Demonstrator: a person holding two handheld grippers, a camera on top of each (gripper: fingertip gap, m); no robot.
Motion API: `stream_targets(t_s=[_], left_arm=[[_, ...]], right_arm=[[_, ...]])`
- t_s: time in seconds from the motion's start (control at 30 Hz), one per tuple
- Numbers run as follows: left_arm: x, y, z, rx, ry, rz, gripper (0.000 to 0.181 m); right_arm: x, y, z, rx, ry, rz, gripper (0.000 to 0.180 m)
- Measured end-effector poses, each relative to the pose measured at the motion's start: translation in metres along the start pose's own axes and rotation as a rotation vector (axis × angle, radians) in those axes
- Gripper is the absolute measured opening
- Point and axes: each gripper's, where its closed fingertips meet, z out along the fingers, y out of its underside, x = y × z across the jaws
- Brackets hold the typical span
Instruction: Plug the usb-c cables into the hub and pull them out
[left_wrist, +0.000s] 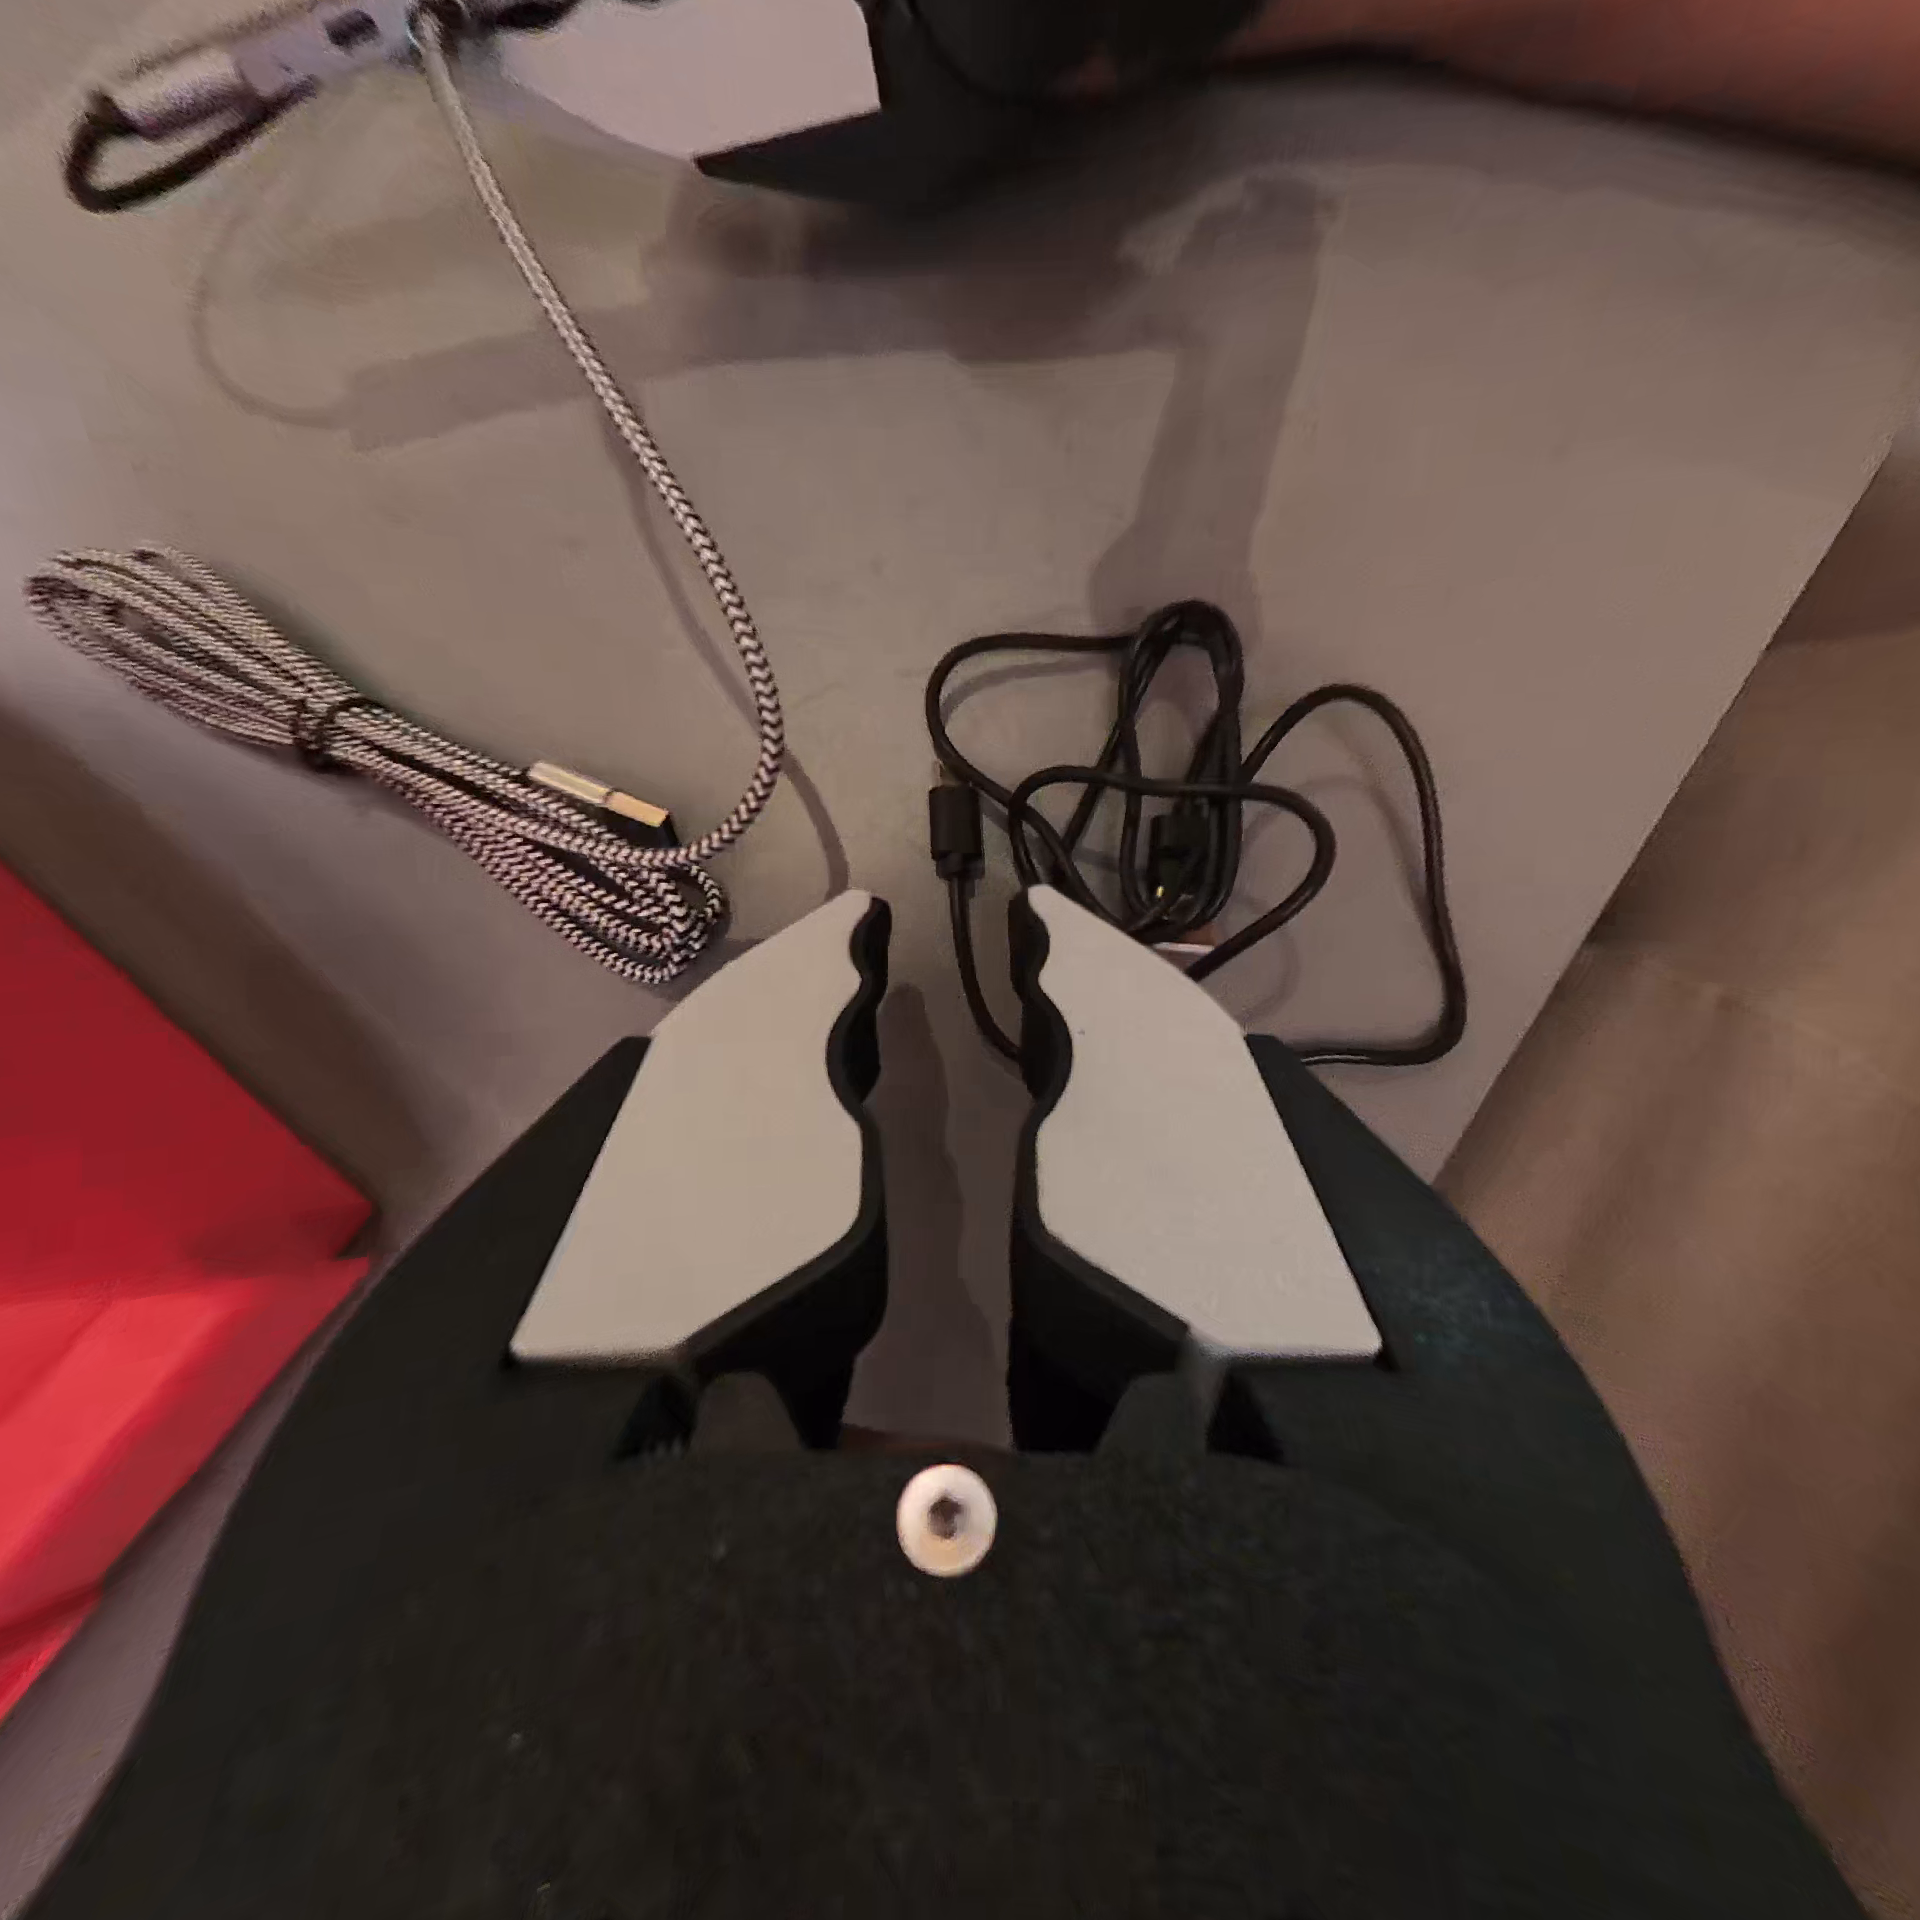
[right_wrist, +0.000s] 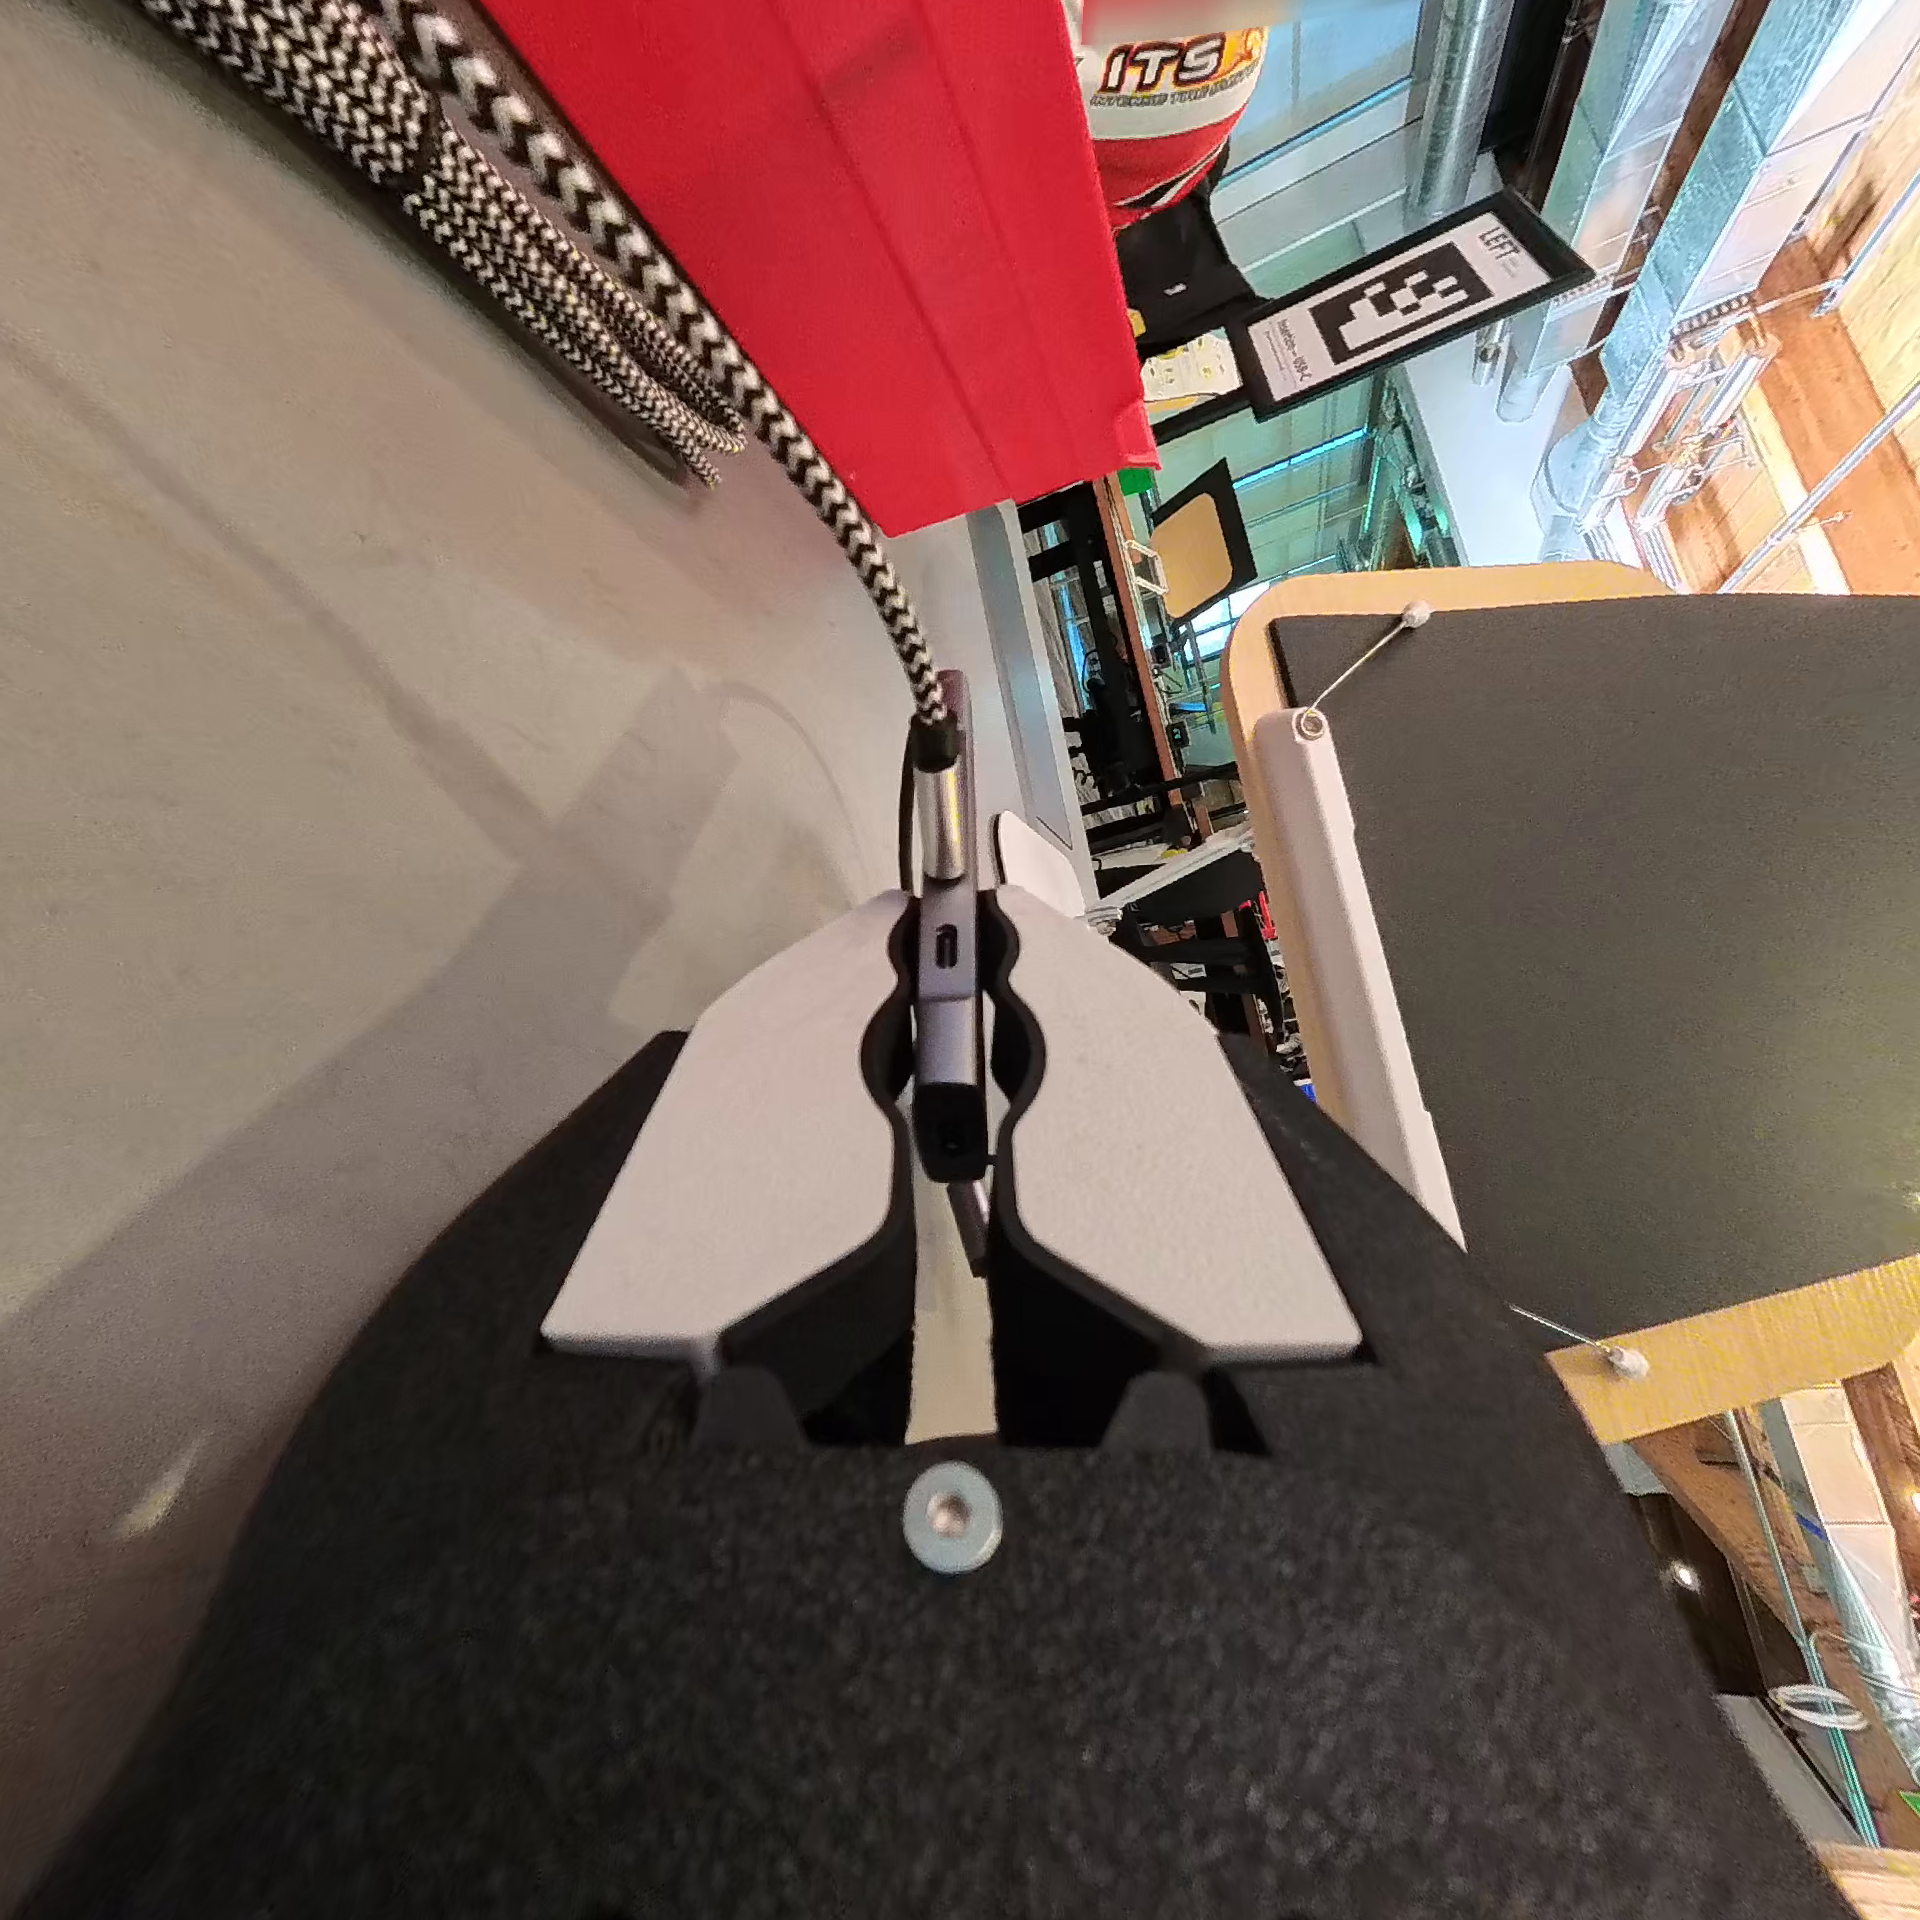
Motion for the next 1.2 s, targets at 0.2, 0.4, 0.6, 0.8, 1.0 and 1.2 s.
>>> stream_targets(t_s=[0.2, 0.4, 0.6, 0.8, 1.0, 1.2], left_arm=[[-0.004, 0.010, 0.019, -0.051, 0.007, -0.013, 0.020], [0.004, 0.010, 0.024, -0.030, -0.026, 0.090, 0.003], [-0.008, 0.001, 0.008, -0.062, -0.085, 0.164, 0.002], [-0.029, -0.064, -0.033, -0.010, -0.067, 0.064, 0.002], [-0.045, -0.109, 0.010, -0.030, 0.022, -0.096, 0.002], [-0.060, -0.115, 0.049, -0.053, -0.043, -0.201, 0.002]], right_arm=[[-0.001, 0.000, 0.000, 0.001, -0.005, 0.008, 0.009], [-0.003, -0.001, 0.001, 0.000, -0.015, 0.003, 0.009], [-0.001, -0.001, 0.000, -0.003, -0.001, -0.016, 0.009], [0.002, -0.001, 0.004, -0.029, 0.038, -0.062, 0.009], [0.011, -0.008, -0.002, -0.041, 0.112, -0.156, 0.009], [0.012, -0.015, -0.002, -0.056, 0.142, -0.213, 0.008]])
